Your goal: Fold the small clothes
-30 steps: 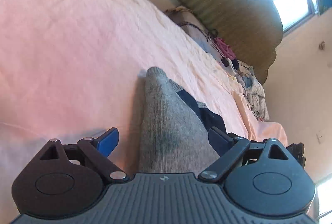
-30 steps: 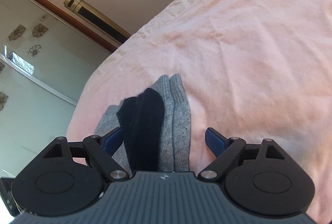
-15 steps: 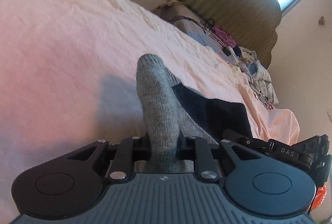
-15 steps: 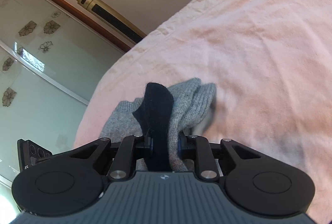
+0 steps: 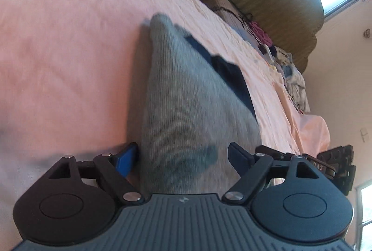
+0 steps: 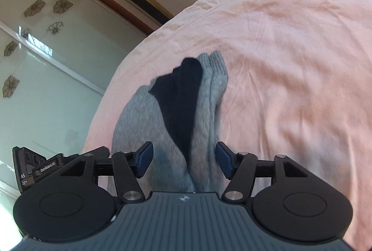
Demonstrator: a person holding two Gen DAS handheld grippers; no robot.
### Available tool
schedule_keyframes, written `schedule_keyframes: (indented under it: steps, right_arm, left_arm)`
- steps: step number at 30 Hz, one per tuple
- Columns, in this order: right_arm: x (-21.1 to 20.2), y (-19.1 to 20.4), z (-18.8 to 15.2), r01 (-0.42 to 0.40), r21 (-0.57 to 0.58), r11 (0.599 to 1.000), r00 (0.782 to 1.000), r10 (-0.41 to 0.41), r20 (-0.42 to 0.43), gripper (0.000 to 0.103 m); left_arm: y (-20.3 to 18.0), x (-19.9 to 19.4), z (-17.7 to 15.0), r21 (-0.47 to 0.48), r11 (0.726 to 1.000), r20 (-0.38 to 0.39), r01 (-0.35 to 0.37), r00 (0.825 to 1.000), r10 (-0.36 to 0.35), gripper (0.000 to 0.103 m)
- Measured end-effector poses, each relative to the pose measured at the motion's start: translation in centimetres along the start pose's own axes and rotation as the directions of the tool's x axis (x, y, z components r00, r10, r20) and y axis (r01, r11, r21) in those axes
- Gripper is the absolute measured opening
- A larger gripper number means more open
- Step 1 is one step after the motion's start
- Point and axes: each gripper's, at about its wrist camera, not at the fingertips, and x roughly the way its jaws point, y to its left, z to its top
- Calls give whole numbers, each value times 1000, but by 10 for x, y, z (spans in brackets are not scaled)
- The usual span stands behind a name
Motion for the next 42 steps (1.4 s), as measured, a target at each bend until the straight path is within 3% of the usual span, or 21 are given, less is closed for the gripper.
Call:
schedule_keyframes:
  steps: [1, 3, 4, 6, 7, 10, 13, 16, 19, 21, 22, 25, 27, 29, 30, 31, 34, 37, 39, 41, 42]
  right_arm:
    - [-2, -1, -9, -1, 2, 1000, 1000, 1, -26, 62]
    - [-5, 2, -26, -15, -25, 1000, 999, 14, -39, 61]
    - [-5, 5, -31, -13, -41, 999, 999, 11, -45, 51]
    - [0, 14, -39, -13, -64, 998, 996, 7, -90, 21]
    - [-2, 20, -42, -2, -97, 995, 997, -6, -82, 21]
    - [-17, 35, -54, -24, -171, 985, 997, 12, -72, 20]
    - [-14, 28, -76, 8, -169, 986, 996, -24, -91, 22]
    - [-27, 23, -77, -23, -130, 991, 998, 16, -55, 42]
    - [-56, 26, -62, -47, -92, 995, 995, 56, 88, 50]
    - [-61, 32, -48, -63, -94, 994, 990, 74, 121, 50]
    - [-56, 37, -40, -59, -106, 993, 991, 71, 116, 50]
    - [-30, 45, -25, 0, -134, 991, 997, 10, 74, 50]
    - [-6, 43, -19, 63, -120, 991, 998, -59, 34, 50]
    - [9, 43, -19, 61, -112, 992, 998, -60, 5, 44]
    - [14, 45, -23, 42, -117, 992, 999, -43, -4, 26]
    - [14, 48, -25, 34, -126, 991, 999, -36, -7, 19]
    - [-3, 60, -29, 47, -187, 981, 999, -45, 17, 12]
    - [1, 41, -36, 101, -174, 979, 994, -106, -19, 11]
    - [2, 33, -40, 74, -147, 986, 997, -75, -2, 11]
    - [-7, 32, -33, 26, -89, 996, 1000, -25, 13, 32]
    - [-15, 33, -27, -1, -78, 997, 999, 5, 49, 52]
  left_arm:
    - [-4, -4, -11, 29, 1000, 22, -8, 1000, 8, 80]
    - [-15, -3, -27, 92, 994, 6, -54, 999, 53, 32]
    - [-17, -2, -29, 99, 993, -15, -68, 997, 70, 15]
    - [-21, -13, -31, 126, 989, 1, -82, 997, 83, 12]
    - [-25, -23, -32, 144, 986, 15, -88, 996, 86, 12]
    - [-26, -40, -39, 203, 971, 15, -124, 992, 123, 13]
    - [-31, -43, -61, 348, 907, 81, -237, 972, 222, 19]
    - [-59, -66, -86, 490, 800, 230, -346, 937, 263, 33]
    - [-79, -76, -117, 612, 659, 375, -437, 894, 245, 80]
    - [-82, -63, -123, 668, 594, 360, -449, 893, 269, 78]
    - [-81, -57, -124, 677, 584, 343, -448, 894, 288, 78]
    - [-74, -43, -123, 663, 592, 330, -459, 888, 319, 76]
    - [-71, -37, -121, 660, 577, 345, -481, 877, 335, 57]
    - [-68, -32, -115, 642, 589, 337, -491, 871, 358, 9]
    - [-64, -33, -112, 621, 600, 337, -505, 863, 378, 9]
    - [-61, -36, -109, 603, 617, 337, -506, 862, 378, 8]
    - [-49, -45, -108, 592, 639, 316, -491, 871, 377, 6]
    - [-50, -41, -116, 614, 602, 345, -510, 860, 376, 6]
    - [-55, -42, -119, 619, 589, 358, -520, 854, 377, 7]
    - [-60, -49, -123, 639, 592, 347, -492, 870, 349, 9]
    - [-62, -54, -126, 652, 586, 350, -482, 876, 330, 9]
